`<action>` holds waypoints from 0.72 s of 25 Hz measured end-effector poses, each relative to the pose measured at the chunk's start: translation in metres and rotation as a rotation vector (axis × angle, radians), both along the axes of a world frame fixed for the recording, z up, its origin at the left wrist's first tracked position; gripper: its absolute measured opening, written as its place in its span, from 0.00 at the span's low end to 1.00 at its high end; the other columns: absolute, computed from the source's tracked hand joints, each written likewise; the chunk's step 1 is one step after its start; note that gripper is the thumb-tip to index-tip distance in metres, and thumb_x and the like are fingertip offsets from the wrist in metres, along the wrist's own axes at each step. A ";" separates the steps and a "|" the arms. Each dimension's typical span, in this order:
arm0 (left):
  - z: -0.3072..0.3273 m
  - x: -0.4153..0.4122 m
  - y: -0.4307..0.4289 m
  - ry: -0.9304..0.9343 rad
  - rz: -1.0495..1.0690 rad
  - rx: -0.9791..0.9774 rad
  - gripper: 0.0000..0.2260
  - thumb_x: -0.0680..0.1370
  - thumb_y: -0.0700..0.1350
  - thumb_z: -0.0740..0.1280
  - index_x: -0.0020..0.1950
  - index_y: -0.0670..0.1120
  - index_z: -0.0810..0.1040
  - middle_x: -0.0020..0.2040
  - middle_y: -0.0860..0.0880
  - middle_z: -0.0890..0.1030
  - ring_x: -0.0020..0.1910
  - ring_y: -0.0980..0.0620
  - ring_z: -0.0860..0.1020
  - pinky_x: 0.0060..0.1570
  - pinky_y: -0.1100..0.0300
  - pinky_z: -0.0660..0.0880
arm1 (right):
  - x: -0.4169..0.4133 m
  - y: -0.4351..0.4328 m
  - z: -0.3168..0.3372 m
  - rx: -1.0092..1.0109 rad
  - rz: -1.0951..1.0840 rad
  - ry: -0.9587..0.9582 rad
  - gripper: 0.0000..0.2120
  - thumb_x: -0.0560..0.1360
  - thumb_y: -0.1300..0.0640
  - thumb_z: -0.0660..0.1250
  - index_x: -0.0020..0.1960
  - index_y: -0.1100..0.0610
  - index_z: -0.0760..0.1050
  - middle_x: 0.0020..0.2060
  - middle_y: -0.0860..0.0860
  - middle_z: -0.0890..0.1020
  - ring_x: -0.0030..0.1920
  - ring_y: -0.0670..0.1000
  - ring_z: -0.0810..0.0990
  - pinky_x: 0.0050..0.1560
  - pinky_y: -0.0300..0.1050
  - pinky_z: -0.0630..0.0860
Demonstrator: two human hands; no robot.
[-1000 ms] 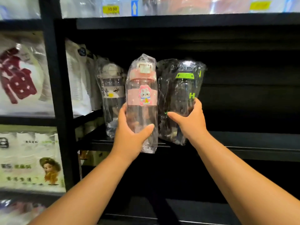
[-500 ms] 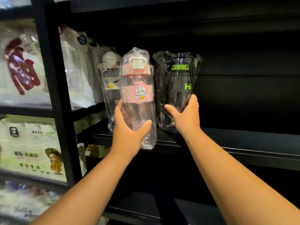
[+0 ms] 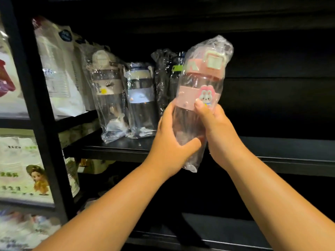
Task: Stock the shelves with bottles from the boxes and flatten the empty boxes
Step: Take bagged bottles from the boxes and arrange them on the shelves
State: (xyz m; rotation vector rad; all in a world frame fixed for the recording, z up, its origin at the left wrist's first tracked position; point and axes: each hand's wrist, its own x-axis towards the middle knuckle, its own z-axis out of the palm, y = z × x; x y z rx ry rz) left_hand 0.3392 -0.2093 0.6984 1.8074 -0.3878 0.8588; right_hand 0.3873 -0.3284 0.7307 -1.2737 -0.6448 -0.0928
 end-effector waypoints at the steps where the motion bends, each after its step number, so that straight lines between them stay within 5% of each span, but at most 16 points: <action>1: 0.001 0.003 -0.007 0.013 -0.042 0.040 0.39 0.70 0.50 0.74 0.76 0.60 0.58 0.72 0.57 0.70 0.70 0.61 0.70 0.69 0.58 0.69 | 0.001 -0.008 0.003 0.024 -0.008 0.010 0.36 0.65 0.38 0.72 0.68 0.54 0.71 0.58 0.54 0.83 0.56 0.54 0.84 0.56 0.55 0.81; 4: 0.009 0.008 -0.018 0.101 -0.189 0.097 0.29 0.76 0.56 0.66 0.74 0.65 0.57 0.69 0.66 0.68 0.67 0.72 0.67 0.65 0.69 0.66 | 0.010 -0.032 0.009 0.027 -0.095 -0.049 0.30 0.70 0.41 0.72 0.66 0.56 0.74 0.56 0.55 0.84 0.54 0.55 0.84 0.55 0.54 0.80; 6: 0.010 0.011 -0.012 0.119 -0.027 0.123 0.27 0.76 0.62 0.58 0.75 0.65 0.58 0.66 0.65 0.70 0.60 0.76 0.69 0.60 0.68 0.66 | 0.017 -0.042 0.012 -0.023 -0.233 -0.090 0.27 0.71 0.42 0.73 0.65 0.54 0.74 0.55 0.51 0.84 0.53 0.50 0.84 0.52 0.48 0.80; 10: -0.021 0.023 0.020 0.059 0.573 0.476 0.21 0.77 0.62 0.56 0.65 0.55 0.74 0.56 0.55 0.77 0.54 0.53 0.77 0.49 0.54 0.73 | 0.040 -0.049 0.003 -0.107 -0.511 -0.151 0.24 0.72 0.44 0.73 0.64 0.49 0.69 0.54 0.44 0.79 0.52 0.41 0.80 0.45 0.35 0.74; 13: -0.032 0.025 0.026 0.184 0.732 0.694 0.14 0.80 0.59 0.56 0.57 0.56 0.77 0.51 0.56 0.79 0.53 0.51 0.77 0.42 0.55 0.71 | 0.062 -0.039 -0.006 -0.127 -0.628 -0.164 0.30 0.70 0.39 0.73 0.66 0.51 0.67 0.58 0.48 0.77 0.57 0.48 0.78 0.52 0.42 0.76; 18: -0.036 0.027 0.029 0.155 0.795 0.831 0.27 0.77 0.62 0.43 0.49 0.54 0.80 0.46 0.55 0.78 0.48 0.50 0.77 0.37 0.56 0.70 | 0.087 -0.022 -0.009 -0.266 -0.753 -0.199 0.39 0.71 0.36 0.71 0.72 0.57 0.63 0.66 0.54 0.71 0.65 0.56 0.71 0.63 0.55 0.73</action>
